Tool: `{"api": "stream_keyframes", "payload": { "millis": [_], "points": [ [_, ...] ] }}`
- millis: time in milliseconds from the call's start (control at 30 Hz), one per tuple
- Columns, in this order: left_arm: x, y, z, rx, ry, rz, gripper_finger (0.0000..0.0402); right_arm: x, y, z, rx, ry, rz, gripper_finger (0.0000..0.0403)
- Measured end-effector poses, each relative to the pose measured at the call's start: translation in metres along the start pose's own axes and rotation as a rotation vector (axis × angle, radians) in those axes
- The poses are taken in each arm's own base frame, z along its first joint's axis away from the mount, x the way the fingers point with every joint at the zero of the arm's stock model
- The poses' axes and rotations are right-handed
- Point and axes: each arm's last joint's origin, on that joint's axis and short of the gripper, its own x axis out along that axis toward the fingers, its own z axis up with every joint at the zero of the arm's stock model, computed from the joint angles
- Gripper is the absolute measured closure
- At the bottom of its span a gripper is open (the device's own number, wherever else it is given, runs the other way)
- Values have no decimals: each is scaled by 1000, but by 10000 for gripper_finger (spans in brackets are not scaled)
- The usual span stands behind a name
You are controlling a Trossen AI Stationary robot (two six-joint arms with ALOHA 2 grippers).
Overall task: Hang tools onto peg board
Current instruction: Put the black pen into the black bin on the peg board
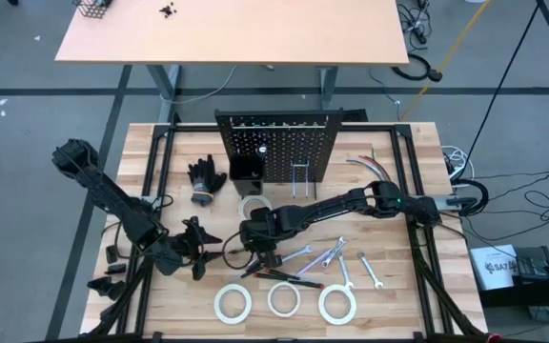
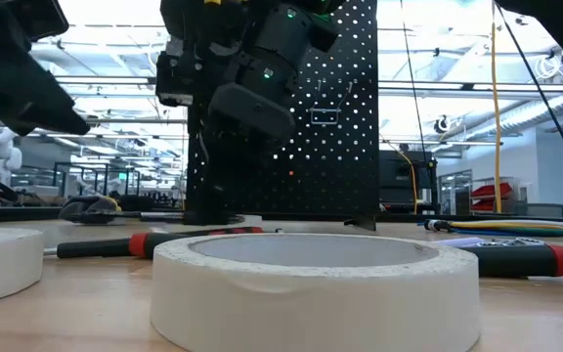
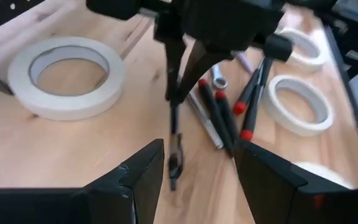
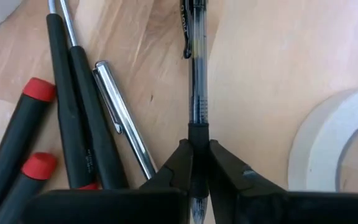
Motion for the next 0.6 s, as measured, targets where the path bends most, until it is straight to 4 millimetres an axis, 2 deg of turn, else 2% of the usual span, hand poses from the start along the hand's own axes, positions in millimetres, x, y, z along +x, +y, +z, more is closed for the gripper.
{"api": "stream_keyframes", "payload": {
  "millis": [167, 300, 467, 600],
  "points": [
    [-3, 0, 4, -36, -50, 14, 205, -1, 3, 2, -2, -10, 1, 382],
    [-16, 4, 12, -77, -166, 59, 205, -7, 10, 3, 6, -16, 7, 382],
    [-39, 8, 25, -101, -245, -3, 205, -36, 12, 6, 42, -17, 9, 384],
    [-53, 10, 38, -102, -310, -67, 205, -68, 10, 12, 42, -81, 0, 385]
  ]
}}
